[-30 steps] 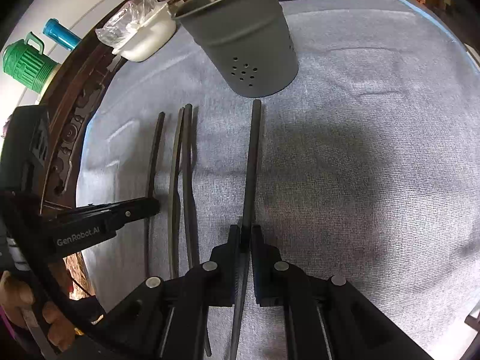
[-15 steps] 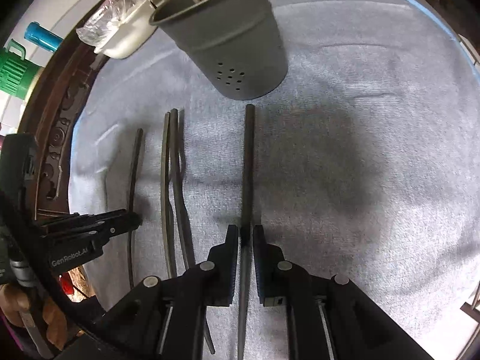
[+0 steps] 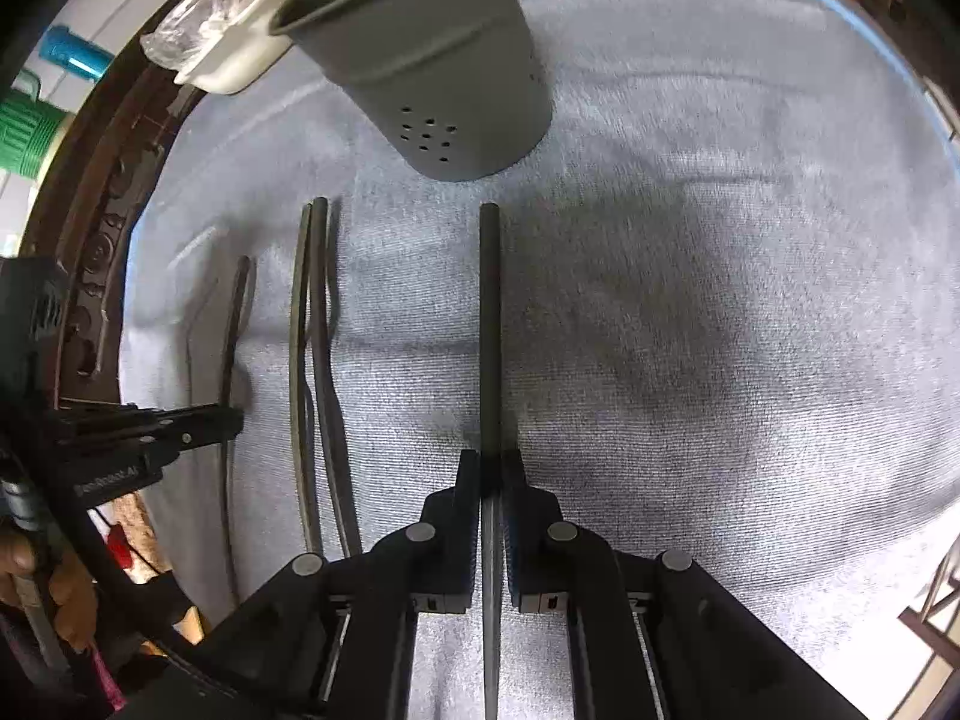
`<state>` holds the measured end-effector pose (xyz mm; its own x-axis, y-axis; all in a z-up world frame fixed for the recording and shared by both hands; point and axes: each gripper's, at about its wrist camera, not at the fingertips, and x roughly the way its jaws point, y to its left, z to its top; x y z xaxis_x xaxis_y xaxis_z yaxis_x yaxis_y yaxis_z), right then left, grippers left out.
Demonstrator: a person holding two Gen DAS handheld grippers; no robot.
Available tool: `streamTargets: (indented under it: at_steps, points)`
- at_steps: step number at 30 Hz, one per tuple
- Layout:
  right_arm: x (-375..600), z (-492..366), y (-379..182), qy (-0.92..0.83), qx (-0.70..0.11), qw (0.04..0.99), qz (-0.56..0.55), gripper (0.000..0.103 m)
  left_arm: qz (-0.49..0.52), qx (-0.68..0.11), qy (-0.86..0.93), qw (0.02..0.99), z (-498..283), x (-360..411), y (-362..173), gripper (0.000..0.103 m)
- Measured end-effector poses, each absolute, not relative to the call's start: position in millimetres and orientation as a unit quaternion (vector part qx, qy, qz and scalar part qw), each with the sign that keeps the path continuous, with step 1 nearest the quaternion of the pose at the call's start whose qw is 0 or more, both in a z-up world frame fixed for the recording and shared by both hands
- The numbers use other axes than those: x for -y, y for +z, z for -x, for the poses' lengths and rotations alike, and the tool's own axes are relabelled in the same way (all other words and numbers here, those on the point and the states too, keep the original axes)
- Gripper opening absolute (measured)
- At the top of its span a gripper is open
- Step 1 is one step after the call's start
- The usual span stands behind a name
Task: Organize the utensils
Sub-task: 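Lift both held chopsticks upright and carry them toward the grey cup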
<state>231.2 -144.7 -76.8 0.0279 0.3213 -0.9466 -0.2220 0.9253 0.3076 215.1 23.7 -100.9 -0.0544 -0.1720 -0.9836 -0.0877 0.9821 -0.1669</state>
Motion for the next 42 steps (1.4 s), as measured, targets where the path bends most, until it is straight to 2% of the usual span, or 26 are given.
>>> streamTargets:
  at_steps: [10,24,32,42]
  points:
    - [134.6,-236.0,-76.7,0.195,-0.683,0.704,-0.008,0.008,0.082,-0.730,-0.037,0.678,-213.2,-18.9,-110.2,0.006]
    - [190.6,-220.0,-59.0,0.195,-0.624,0.746,-0.128,0.007,0.172,-0.686,-0.045,0.705,-196.7,-61.2,-91.4,0.006]
    - [210.4,-219.3,-39.5,0.190,-0.593,0.768,-0.149,0.007,0.184,-0.660,-0.050,0.727,-185.5,-71.8,-77.3,0.006]
    - [209.6,-224.2,-42.4,0.199,-0.578,0.773,-0.171,0.007,0.194,-0.645,-0.047,0.738,-171.0,-84.0,-68.9,0.006]
